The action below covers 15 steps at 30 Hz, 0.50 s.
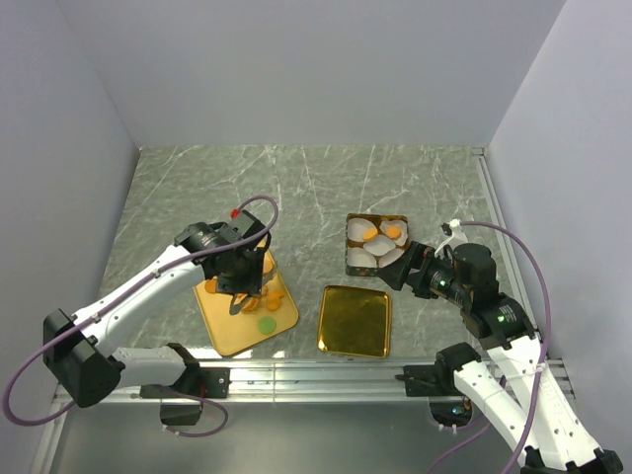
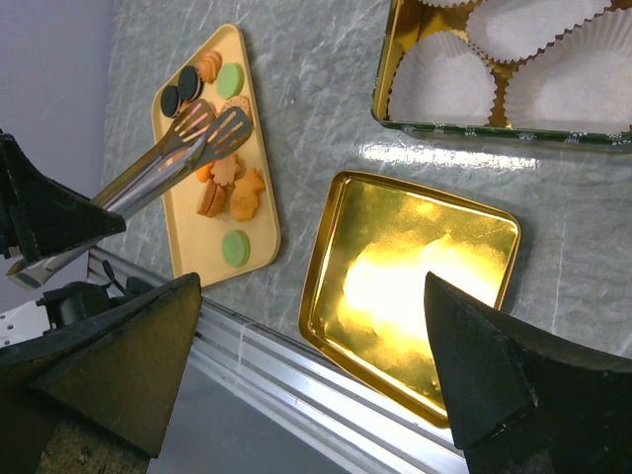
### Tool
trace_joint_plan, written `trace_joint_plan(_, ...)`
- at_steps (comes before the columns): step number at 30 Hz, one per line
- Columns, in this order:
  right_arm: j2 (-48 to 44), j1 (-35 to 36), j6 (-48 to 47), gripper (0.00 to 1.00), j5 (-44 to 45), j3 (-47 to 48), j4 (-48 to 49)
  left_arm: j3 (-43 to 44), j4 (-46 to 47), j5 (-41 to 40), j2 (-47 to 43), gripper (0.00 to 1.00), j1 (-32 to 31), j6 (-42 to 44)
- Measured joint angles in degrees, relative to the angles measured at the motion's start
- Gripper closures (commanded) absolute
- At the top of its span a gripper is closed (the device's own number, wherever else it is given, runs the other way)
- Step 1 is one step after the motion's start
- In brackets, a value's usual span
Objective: Pack the cookies
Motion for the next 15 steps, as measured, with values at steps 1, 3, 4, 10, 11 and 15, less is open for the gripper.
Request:
trace_joint_plan(1,0.0,0.0,0.0,0.00,0.0,0.0,0.0,0.0,-0.1,-0.1,0.2,0.47,0.0,0.0)
trace_joint_plan(3,-0.1,0.0,0.0,0.00,0.0,0.0,0.0,0.0,-0.4,-0.4,1.0,0.48,-0.1,-0.1)
trace_joint_plan(4,-0.2,0.0,0.0,0.00,0.0,0.0,0.0,0.0,-0.5,-0.7,1.5,0.48,-0.1,-0.1)
trace_joint_plan(10,-0.3,0.0,0.0,0.00,0.0,0.0,0.0,0.0,-0.6,-2.2,3.4,0.50,-0.1,-0.2)
trace_joint_plan(11,-0.3,0.0,0.0,0.00,0.0,0.0,0.0,0.0,-0.6,-2.3,3.7,0.50,-0.1,-0.2)
trace_joint_plan(15,-0.3,0.0,-0.1,0.00,0.0,0.0,0.0,0.0,-0.6,-2.4,4.8,0.52,-0.1,-0.2)
